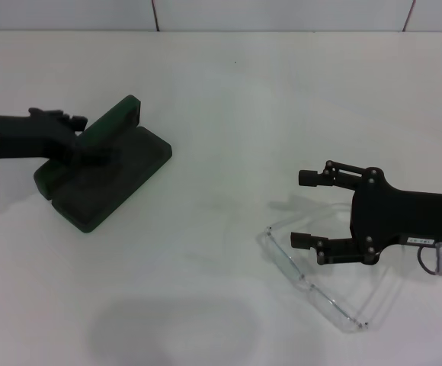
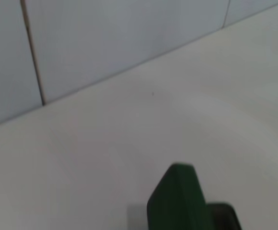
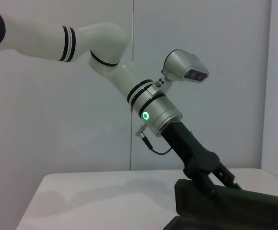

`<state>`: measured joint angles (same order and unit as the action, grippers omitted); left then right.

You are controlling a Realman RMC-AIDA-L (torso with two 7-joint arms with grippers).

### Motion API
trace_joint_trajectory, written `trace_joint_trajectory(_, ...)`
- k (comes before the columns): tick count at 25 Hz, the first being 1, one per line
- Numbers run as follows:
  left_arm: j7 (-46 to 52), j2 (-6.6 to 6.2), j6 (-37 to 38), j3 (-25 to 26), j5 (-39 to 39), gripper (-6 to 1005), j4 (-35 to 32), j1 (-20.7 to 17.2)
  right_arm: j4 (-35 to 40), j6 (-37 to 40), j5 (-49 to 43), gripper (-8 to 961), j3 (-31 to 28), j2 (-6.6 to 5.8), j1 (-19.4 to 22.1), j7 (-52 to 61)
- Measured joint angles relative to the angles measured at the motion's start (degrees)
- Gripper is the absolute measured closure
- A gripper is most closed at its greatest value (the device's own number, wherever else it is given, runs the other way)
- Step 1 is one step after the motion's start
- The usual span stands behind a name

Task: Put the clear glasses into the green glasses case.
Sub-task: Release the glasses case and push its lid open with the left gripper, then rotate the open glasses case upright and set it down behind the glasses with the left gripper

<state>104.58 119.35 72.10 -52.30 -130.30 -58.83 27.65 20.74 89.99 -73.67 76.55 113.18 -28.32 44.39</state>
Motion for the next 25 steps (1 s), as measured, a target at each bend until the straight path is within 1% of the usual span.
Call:
trace_joint_trajectory(4,2.6,0.09,0.2,-0.5,-2.9,124,-0.2,0.2,0.0,0.0,0.0,97,0.0,0.02,0.0,0.1)
trace_joint_trajectory(10,3.4,0.07,0.2,-1.4,-3.7,124,-0.3,0.8,0.0,0.0,-0.1,97,0.0,0.21,0.0,0.1)
trace_joint_trajectory(16,3.2,-0.03,0.0,-3.8,-3.8,209,-0.6,0.8,0.0,-0.1,-0.1,97,0.0,0.40,0.1,0.0)
trace_joint_trajectory(21,3.2,0.01,-0.1,-3.9,-4.1,381,-1.2,0.9,0.0,-0.2,-0.1,97,0.0,0.61,0.2,-0.2)
trace_joint_trajectory(25,3.3,0.04,-0.2,-3.9,-4.1,463,-2.2,1.0,0.0,-0.2,-0.1,97,0.0,0.66,0.2,-0.3)
